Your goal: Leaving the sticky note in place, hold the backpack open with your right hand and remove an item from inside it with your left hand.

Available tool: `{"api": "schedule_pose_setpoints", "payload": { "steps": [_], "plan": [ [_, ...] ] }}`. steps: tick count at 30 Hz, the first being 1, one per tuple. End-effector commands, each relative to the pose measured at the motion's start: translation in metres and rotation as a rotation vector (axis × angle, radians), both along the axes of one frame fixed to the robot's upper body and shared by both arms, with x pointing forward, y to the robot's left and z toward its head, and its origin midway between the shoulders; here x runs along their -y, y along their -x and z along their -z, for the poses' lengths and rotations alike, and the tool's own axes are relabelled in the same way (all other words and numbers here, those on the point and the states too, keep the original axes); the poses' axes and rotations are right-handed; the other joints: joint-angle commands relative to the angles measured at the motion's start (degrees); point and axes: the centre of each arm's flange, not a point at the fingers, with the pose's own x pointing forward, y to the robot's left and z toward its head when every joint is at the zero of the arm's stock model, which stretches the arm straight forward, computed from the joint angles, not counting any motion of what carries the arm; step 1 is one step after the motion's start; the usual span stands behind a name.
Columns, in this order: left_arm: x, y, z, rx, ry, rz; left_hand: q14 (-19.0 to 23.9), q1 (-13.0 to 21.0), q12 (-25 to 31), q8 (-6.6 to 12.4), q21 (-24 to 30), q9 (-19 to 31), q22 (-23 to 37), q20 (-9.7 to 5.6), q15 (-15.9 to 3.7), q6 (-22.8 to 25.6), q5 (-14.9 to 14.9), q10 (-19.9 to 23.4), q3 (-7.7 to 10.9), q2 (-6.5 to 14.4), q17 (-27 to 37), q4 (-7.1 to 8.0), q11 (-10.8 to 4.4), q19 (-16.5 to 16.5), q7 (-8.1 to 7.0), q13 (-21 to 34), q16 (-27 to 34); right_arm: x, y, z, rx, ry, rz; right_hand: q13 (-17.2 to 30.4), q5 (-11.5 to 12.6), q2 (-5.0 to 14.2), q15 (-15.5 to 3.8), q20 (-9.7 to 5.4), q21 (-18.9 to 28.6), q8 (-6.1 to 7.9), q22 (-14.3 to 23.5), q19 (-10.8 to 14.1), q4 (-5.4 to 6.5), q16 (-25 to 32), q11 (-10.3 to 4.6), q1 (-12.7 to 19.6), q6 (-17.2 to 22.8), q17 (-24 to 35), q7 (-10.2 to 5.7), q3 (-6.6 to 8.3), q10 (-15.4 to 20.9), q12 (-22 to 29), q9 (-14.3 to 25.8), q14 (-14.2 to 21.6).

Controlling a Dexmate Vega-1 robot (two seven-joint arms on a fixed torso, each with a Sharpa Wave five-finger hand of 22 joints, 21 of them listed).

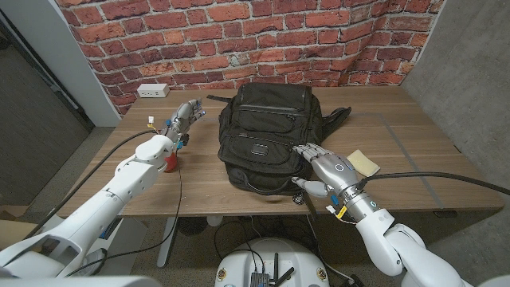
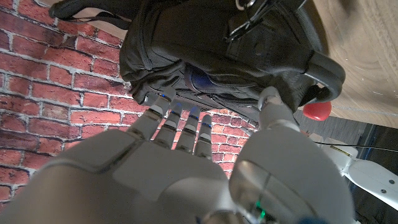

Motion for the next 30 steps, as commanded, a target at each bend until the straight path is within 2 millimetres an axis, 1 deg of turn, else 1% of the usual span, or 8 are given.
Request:
{"api": "schedule_pose_setpoints", "payload": {
  "steps": [1,9,12,17,23,27,28,30],
  "plan": [
    [0.001,-0.001,0.002,0.006,0.007,0.008,0.3,-0.6,-0.1,0.06,0.3,0.3,0.3,-2.67,-0.34,0.5,0.0,0.3,0.21,0.8,0.2,-0.25,0.11,0.4,-0.26,0.1,0.2,-0.015,-0.002,0.004,0.017,0.052,0.019,0.3,0.2,-0.41,-2.54,-1.02,-0.1,0.39,0.1,0.4,0.18,-0.4,-0.13,2.0,0.8,0.2,0.02,0.68,0.7,-0.1,0.1,0.7],
    [0.000,-0.002,0.004,0.006,0.008,0.012,0.3,-0.7,-0.1,0.07,0.3,0.3,0.3,-2.65,-0.42,0.5,0.0,0.4,0.30,0.8,0.2,-0.28,-0.03,0.4,-0.29,0.1,0.2,-0.023,-0.004,0.006,0.024,0.055,0.019,0.4,0.2,-1.93,-3.10,-1.14,0.1,1.11,0.1,1.0,0.29,0.0,-0.48,7.3,2.5,0.2,-0.40,1.49,2.3,0.2,0.1,2.1],
    [0.000,-0.002,0.004,0.007,0.008,0.015,0.3,-0.8,-0.1,0.06,0.3,0.4,0.3,-2.63,-0.38,0.5,0.0,0.4,0.33,0.8,0.2,-0.28,-0.08,0.5,-0.27,0.1,0.2,-0.025,-0.005,0.006,0.033,0.055,0.024,0.4,0.2,-2.10,-3.25,-1.14,0.1,1.23,0.1,1.1,0.33,0.1,-0.62,8.2,2.8,0.2,-0.39,1.63,2.5,0.2,0.1,2.4],
    [-0.002,-0.002,0.004,0.006,0.008,0.012,0.3,-0.8,-0.1,0.07,0.3,0.4,0.3,-2.66,-0.42,0.6,0.0,0.4,0.39,0.8,0.2,-0.31,-0.06,0.5,-0.30,0.1,0.2,-0.030,-0.009,0.007,0.043,0.052,0.033,0.4,0.1,-2.55,-3.56,-1.29,0.2,1.60,0.1,1.6,0.42,0.3,-0.68,11.0,3.8,0.3,-0.46,2.03,3.2,0.3,0.2,3.2],
    [-0.004,-0.003,0.004,0.007,0.011,0.012,0.3,-0.9,-0.1,0.06,0.3,0.4,0.3,-2.63,-0.43,0.6,0.0,0.4,0.47,0.8,0.2,-0.34,0.02,0.4,-0.29,0.1,0.1,-0.035,-0.011,0.007,0.052,0.050,0.036,0.5,-0.1,-2.78,-3.54,-1.44,0.4,1.84,0.2,2.2,0.56,0.7,-0.86,13.2,4.5,0.5,-0.88,2.26,4.0,0.4,0.2,4.1],
    [-0.005,-0.004,0.004,0.006,0.010,0.013,0.3,-1.0,-0.1,0.06,0.3,0.4,0.3,-2.66,-0.37,0.6,0.0,0.4,0.52,0.8,0.2,-0.36,0.09,0.5,-0.28,0.1,0.1,-0.038,-0.011,0.007,0.053,0.051,0.037,0.5,-0.1,-2.83,-3.74,-1.48,0.4,1.92,0.2,2.6,0.59,0.8,-0.98,14.2,4.7,0.5,-0.95,2.37,4.4,0.5,0.2,4.4],
    [-0.005,-0.004,0.003,0.004,0.008,0.013,0.3,-1.0,-0.1,0.05,0.3,0.4,0.3,-2.65,-0.39,0.5,0.0,0.4,0.53,0.8,0.2,-0.37,0.09,0.4,-0.29,0.1,0.1,-0.038,-0.011,0.007,0.055,0.050,0.039,0.5,-0.1,-2.88,-3.81,-1.50,0.4,2.09,0.2,2.6,0.63,0.9,-0.94,14.7,5.2,0.6,-1.34,2.39,4.5,0.4,0.2,4.5],
    [-0.006,-0.005,0.003,0.005,0.009,0.013,0.3,-1.0,-0.1,0.04,0.3,0.4,0.3,-2.63,-0.39,0.5,0.0,0.4,0.55,0.8,0.2,-0.38,0.06,0.4,-0.26,0.1,0.1,-0.040,-0.012,0.007,0.061,0.048,0.043,0.5,-0.1,-2.97,-4.21,-1.53,0.4,2.12,0.2,2.8,0.73,1.1,-1.03,15.2,5.3,0.6,-1.22,2.37,5.0,0.5,0.2,4.9]
  ]
}}
